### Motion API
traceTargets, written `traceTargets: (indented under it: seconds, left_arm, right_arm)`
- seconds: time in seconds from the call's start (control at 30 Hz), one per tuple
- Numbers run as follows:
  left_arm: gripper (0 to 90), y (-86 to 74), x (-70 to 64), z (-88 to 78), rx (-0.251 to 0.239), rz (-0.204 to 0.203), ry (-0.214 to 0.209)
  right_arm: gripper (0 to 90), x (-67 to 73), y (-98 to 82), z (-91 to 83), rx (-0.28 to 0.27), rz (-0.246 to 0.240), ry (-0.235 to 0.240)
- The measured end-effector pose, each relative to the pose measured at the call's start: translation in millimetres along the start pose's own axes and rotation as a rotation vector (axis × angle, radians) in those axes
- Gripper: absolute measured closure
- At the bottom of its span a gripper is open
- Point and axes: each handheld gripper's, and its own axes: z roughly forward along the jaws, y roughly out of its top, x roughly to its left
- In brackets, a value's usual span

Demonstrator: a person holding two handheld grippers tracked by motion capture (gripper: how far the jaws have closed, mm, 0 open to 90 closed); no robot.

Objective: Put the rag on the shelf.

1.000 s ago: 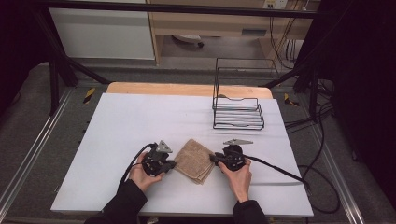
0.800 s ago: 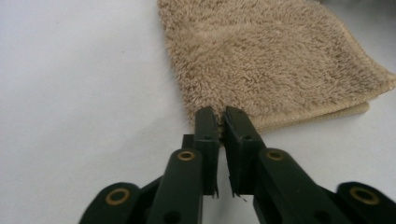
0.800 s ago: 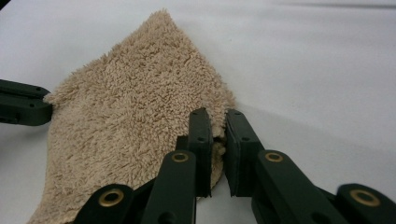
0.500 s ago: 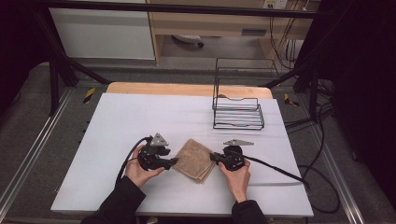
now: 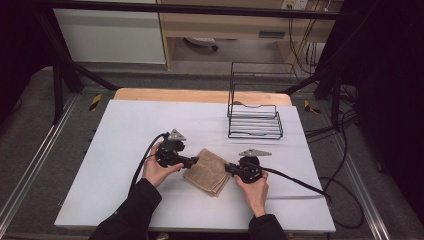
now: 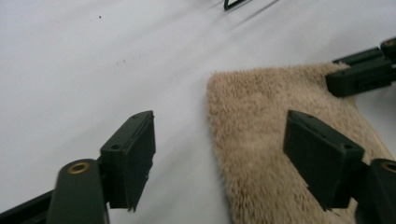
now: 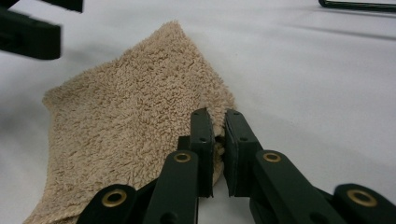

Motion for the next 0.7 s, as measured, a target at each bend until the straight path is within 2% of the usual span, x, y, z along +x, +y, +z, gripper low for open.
traceTargets:
  seconds: [0.13, 0.23, 0.33, 0.4, 0.53, 0.67, 0.7]
  left_arm:
    - [30.0, 9.1, 1.7, 13.6, -0.005, -0.019, -0.006]
    - [33.9, 13.8, 1.8, 22.1, 0.001, -0.016, 0.002]
    - [38.4, 16.7, 2.4, 27.8, -0.014, -0.002, 0.02]
    - [42.9, 17.7, 2.6, 31.0, -0.026, 0.002, 0.016]
    - [47.7, 16.1, 3.7, 38.2, 0.006, -0.011, -0.009]
    - [51.3, 12.8, 5.2, 46.5, 0.04, -0.003, -0.021]
    - [53.1, 12.2, 5.5, 48.8, 0.035, -0.006, -0.025]
  right_arm:
    - [83.7, -0.3, 0.1, -0.2, 0.001, -0.006, 0.002]
    - [83.7, -0.4, 0.3, -0.5, 0.002, -0.007, 0.005]
    - [83.6, -0.1, -0.1, -0.6, 0.0, -0.008, 0.005]
    - [83.5, -0.4, -0.1, -0.7, 0.0, -0.014, 0.006]
    - [83.5, -0.5, 0.1, -0.8, 0.0, -0.015, 0.006]
    - [83.5, -0.4, -0.3, -0.1, 0.002, -0.016, 0.002]
    - [83.5, -0.5, -0.4, 0.1, 0.002, -0.017, 0.001]
